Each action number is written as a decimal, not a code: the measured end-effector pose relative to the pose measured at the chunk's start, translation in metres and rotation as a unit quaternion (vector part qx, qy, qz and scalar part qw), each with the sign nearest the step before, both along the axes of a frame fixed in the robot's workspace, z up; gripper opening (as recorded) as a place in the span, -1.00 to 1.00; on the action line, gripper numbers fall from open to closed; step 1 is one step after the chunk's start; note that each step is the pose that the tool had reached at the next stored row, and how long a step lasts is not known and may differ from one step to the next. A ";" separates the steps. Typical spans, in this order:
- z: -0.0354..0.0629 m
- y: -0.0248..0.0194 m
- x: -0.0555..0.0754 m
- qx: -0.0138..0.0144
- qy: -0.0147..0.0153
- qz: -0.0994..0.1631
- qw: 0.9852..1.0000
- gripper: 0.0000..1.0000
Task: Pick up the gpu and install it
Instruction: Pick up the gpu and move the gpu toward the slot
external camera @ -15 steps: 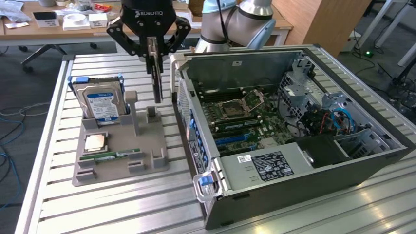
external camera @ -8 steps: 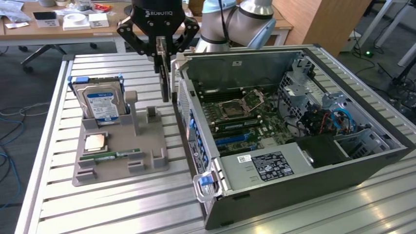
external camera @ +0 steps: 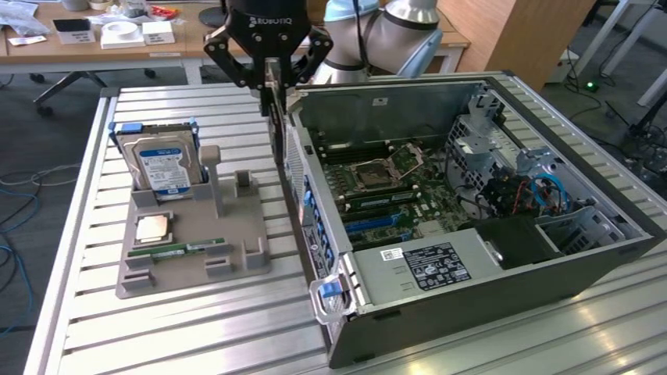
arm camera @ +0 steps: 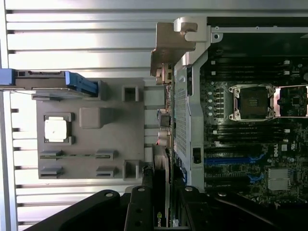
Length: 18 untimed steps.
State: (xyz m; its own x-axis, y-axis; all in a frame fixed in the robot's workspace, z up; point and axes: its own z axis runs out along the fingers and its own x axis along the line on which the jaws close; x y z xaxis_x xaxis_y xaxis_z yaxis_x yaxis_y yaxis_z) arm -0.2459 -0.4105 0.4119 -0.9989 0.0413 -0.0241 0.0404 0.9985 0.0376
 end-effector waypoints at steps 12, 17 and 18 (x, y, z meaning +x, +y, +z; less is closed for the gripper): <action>0.0000 0.0000 0.035 0.000 0.000 0.000 1.000 -0.48; 0.0000 0.0000 0.051 0.000 0.000 0.000 1.000 -0.48; 0.0000 0.0000 0.055 0.000 0.000 0.000 1.000 -0.48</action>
State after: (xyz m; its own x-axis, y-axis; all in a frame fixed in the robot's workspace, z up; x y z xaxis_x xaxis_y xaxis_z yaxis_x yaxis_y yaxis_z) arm -0.1911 -0.4106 0.4120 -0.9989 0.0412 -0.0240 0.0403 0.9985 0.0375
